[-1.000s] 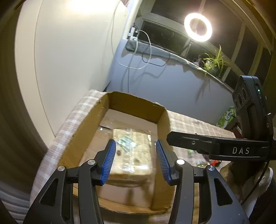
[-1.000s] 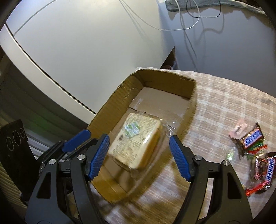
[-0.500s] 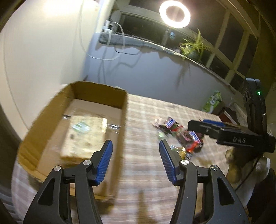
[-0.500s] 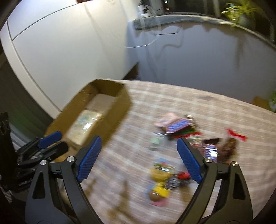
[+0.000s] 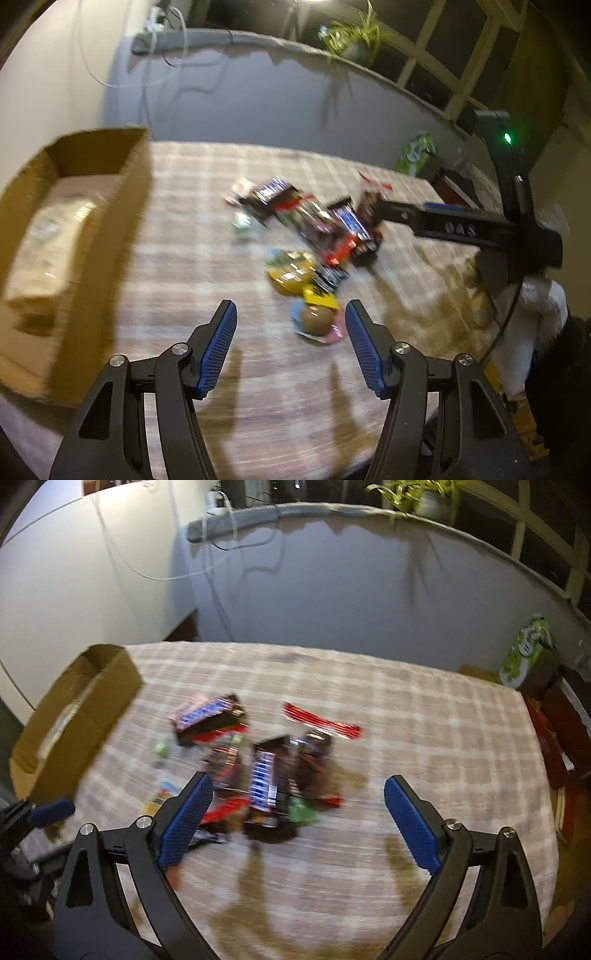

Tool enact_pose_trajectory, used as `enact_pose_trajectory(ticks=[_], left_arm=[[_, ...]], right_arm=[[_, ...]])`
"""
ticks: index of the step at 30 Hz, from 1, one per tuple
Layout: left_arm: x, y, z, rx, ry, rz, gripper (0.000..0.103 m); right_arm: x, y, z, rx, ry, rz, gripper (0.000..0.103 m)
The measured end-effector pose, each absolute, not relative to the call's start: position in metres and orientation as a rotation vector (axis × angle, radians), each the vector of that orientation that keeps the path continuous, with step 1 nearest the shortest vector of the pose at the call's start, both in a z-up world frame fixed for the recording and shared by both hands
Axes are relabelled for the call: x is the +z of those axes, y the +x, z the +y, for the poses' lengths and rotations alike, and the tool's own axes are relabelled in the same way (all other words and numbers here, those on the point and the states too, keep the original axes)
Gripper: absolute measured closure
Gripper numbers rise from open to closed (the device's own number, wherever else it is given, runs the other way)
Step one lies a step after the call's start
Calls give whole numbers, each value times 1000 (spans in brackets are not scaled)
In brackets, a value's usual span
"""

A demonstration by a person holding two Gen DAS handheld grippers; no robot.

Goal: Organize snacks
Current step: 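Grasp the red-topped bag of dark candy with the right tool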

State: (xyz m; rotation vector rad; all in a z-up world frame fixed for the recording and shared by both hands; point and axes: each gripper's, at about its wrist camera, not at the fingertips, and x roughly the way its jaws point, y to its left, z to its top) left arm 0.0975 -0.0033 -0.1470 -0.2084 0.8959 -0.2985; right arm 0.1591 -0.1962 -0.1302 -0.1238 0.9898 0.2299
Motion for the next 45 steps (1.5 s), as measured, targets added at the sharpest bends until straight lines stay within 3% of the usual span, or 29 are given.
enact_pose_trajectory(ticks=[10, 24, 30, 33, 35, 45], left_arm=[[-167, 110, -37, -320, -128, 945, 43], [-176, 117, -48, -283, -61, 944, 64], [-174, 117, -47, -286, -62, 938, 66], [-173, 114, -45, -286, -65, 935, 68], [-173, 113, -44, -285, -67, 934, 68], [-164, 100, -32, -278, -102, 920, 69]], right_arm=[[-154, 177, -212, 236, -112, 1034, 7], [-169, 195, -207, 274, -71, 1053, 9], [-169, 200, -206, 297, -41, 1058, 24], [-168, 201, -207, 321, -17, 1065, 42], [-166, 199, -208, 333, -6, 1059, 64], [-159, 193, -214, 305, -9, 1042, 69]])
